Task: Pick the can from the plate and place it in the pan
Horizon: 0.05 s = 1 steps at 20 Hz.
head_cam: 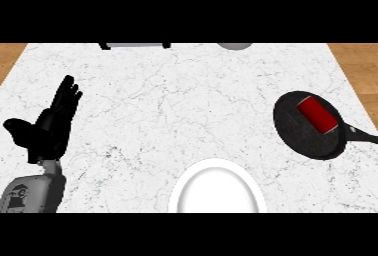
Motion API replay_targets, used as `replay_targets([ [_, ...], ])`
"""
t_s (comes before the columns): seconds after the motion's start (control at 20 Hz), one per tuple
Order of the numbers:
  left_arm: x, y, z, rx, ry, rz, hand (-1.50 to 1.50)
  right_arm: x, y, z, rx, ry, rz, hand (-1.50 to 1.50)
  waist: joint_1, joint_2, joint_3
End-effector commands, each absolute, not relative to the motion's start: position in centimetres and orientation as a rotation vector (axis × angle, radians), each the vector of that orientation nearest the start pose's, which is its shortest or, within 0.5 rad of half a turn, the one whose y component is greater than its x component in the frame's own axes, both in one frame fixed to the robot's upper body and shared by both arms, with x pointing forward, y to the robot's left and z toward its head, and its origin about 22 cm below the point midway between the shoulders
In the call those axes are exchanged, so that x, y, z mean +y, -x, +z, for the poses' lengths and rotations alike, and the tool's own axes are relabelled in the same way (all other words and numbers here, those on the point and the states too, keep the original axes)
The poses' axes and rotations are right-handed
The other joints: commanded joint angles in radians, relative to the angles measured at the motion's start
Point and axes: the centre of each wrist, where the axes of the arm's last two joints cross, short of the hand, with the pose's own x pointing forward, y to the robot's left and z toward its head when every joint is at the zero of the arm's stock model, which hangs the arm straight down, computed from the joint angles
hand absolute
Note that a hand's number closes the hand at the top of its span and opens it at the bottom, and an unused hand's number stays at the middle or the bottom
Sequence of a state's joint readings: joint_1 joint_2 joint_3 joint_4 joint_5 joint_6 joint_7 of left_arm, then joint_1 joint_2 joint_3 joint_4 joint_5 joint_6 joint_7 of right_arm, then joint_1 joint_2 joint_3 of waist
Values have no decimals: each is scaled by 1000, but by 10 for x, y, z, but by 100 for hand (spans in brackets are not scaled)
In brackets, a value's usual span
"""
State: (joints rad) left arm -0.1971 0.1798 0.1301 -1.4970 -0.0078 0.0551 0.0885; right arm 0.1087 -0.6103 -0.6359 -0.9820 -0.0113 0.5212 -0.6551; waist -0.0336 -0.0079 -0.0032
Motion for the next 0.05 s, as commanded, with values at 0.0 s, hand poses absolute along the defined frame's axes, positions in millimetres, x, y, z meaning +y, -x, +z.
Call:
replay_targets([
  [0.0, 275, -294, 64, -1612, -220, -42, 0, -526, -87, 14, -1717, 366, 153, -150, 15, 4, 2],
])
